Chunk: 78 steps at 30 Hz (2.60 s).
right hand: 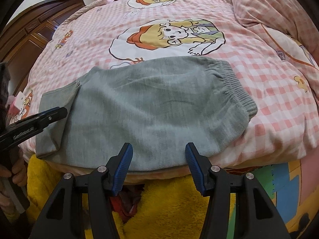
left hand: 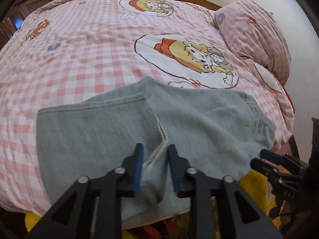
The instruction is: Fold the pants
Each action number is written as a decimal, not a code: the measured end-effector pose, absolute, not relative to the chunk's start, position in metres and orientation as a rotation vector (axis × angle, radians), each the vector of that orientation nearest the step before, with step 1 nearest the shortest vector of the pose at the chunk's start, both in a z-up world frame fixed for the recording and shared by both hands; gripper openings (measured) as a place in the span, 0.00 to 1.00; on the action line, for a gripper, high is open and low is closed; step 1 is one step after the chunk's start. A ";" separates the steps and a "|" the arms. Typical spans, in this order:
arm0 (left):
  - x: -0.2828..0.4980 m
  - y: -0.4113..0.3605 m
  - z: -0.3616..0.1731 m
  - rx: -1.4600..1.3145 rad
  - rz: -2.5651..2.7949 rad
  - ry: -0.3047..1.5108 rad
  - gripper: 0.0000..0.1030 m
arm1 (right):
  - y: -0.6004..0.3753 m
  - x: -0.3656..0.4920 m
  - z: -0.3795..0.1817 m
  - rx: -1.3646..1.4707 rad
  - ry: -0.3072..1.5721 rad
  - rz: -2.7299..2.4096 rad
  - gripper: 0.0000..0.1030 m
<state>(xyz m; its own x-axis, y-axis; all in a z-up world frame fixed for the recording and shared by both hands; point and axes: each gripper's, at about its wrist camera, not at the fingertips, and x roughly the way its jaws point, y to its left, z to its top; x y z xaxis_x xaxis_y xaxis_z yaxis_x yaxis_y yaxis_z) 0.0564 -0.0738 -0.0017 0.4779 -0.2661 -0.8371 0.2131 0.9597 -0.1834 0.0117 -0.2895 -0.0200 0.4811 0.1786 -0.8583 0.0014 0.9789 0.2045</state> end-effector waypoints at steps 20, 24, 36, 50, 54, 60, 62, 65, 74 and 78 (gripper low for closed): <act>0.022 0.008 -0.002 -0.086 -0.052 1.033 0.43 | -0.225 0.036 -0.005 0.149 1.112 0.294 0.54; 0.017 0.026 -0.007 -0.116 -0.020 1.040 0.43 | -0.203 0.046 -0.004 0.143 1.127 0.340 0.54; 0.010 0.062 -0.023 -0.210 0.024 1.060 0.46 | -0.163 0.086 -0.024 0.175 1.198 0.389 0.54; 0.011 0.072 -0.032 -0.261 0.010 1.059 0.49 | -0.121 0.093 -0.035 0.111 1.187 0.416 0.54; 0.009 0.072 -0.031 -0.259 0.010 1.056 0.49 | -0.119 0.091 -0.032 0.124 1.159 0.421 0.32; 0.004 0.073 -0.026 -0.255 0.023 1.046 0.49 | -0.126 0.085 -0.012 0.180 1.098 0.441 0.08; 0.001 0.074 -0.023 -0.258 0.028 1.039 0.49 | -0.132 0.081 0.001 0.211 1.062 0.449 0.07; -0.001 0.075 -0.020 -0.260 0.035 1.031 0.49 | -0.140 0.074 0.021 0.242 1.015 0.459 0.07; -0.006 0.068 -0.012 -0.247 0.033 1.016 0.49 | -0.158 0.050 0.087 0.210 0.883 0.448 0.07; -0.009 0.062 -0.008 -0.236 0.024 1.013 0.49 | -0.178 0.043 0.105 0.183 0.829 0.411 0.07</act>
